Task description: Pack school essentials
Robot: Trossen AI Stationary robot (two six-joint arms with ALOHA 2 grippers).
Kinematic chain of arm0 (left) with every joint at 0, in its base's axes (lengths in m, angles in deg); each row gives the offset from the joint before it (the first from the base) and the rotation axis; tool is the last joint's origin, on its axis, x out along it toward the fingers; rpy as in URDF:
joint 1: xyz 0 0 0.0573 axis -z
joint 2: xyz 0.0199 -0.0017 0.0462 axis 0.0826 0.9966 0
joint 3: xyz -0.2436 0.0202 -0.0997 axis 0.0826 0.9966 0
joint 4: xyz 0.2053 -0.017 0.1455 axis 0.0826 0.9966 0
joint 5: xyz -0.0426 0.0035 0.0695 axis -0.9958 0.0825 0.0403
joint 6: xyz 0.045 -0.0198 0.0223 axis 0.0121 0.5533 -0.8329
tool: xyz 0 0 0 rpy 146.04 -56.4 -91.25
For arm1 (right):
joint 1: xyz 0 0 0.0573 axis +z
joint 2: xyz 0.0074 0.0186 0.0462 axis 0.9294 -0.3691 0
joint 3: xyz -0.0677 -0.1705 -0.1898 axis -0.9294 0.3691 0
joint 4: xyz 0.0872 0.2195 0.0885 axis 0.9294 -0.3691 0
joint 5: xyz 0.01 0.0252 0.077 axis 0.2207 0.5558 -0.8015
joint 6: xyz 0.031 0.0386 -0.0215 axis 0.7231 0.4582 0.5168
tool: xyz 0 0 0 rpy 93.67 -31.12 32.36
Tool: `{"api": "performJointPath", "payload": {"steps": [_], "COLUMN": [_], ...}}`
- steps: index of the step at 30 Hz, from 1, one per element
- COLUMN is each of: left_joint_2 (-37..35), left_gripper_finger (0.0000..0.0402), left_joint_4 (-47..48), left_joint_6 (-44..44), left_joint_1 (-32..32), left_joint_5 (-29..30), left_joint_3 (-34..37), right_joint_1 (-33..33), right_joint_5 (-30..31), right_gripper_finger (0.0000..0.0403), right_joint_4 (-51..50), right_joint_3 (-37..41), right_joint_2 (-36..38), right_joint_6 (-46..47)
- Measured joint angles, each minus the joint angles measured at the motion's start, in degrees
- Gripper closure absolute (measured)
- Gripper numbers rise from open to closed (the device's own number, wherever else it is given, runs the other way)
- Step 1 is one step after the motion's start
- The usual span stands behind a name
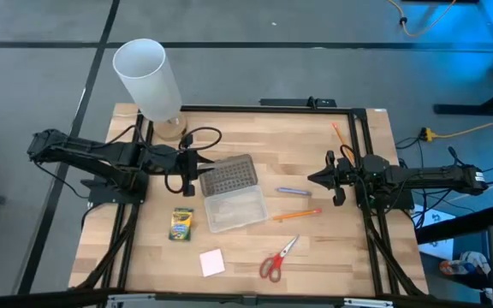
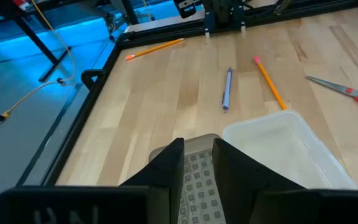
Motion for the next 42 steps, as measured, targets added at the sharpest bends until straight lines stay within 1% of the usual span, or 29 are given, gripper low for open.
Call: {"api": "performJointPath", "payload": {"steps": [13, 16, 19, 24, 27, 31, 33, 35, 36, 39, 42], "left_joint_2": [0.0, -0.01, -0.02, -0.01, 0.0, 0.0, 0.0, 0.0, 0.0, -0.02, 0.0], "left_gripper_finger": [0.0322, 0.0322, 0.0322, 0.0322, 0.0322, 0.0322, 0.0322, 0.0322, 0.0322, 0.0322, 0.0322], "left_joint_4": [0.0, 0.0, 0.0, -0.15, -2.83, -6.52, -8.31, -9.56, -10.05, -10.64, -10.33], "left_joint_6": [0.0, 0.02, 0.01, -0.43, -1.92, -0.41, -0.64, -1.58, -1.68, -0.53, 0.44], "left_joint_1": [0.0, -0.01, -0.02, 0.0, 0.0, 0.0, 0.0, -0.01, -0.02, 0.0, 0.0], "left_joint_5": [-0.01, -0.01, -0.01, -0.01, -0.02, -0.35, -0.28, -0.04, -0.05, -0.06, -0.06], "left_joint_3": [0.0, -0.01, -0.02, 0.0, -0.02, -0.02, -0.02, -0.02, -0.02, -0.04, -0.04], "right_joint_1": [-0.01, -0.04, -0.04, -0.04, -0.04, -0.04, -0.04, -0.04, -0.04, 0.0, 0.02], "right_joint_5": [0.06, 1.38, 1.49, 1.48, 0.77, 0.59, 0.37, 0.06, -0.37, -5.79, -8.84], "right_gripper_finger": [0.0387, 0.0387, 0.0387, 0.0387, 0.0387, 0.0387, 0.0387, 0.0387, 0.0387, 0.0384, 0.0366], "right_joint_4": [0.31, 0.19, -0.13, -0.61, -2.76, -3.3, -2.05, 1.17, 3.34, 11.11, 15.65], "right_joint_3": [0.0, 0.0, 0.0, 0.0, 0.0, 0.0, 0.0, 0.0, 0.0, 0.0, -0.14], "right_joint_2": [0.01, 0.0, 0.0, 0.0, -0.02, -0.02, -0.02, -0.03, -0.01, 0.02, 0.04], "right_joint_6": [0.0, 0.43, 1.67, 1.22, -0.5, -1.32, 2.95, 6.9, 7.46, 4.94, -0.07]}}
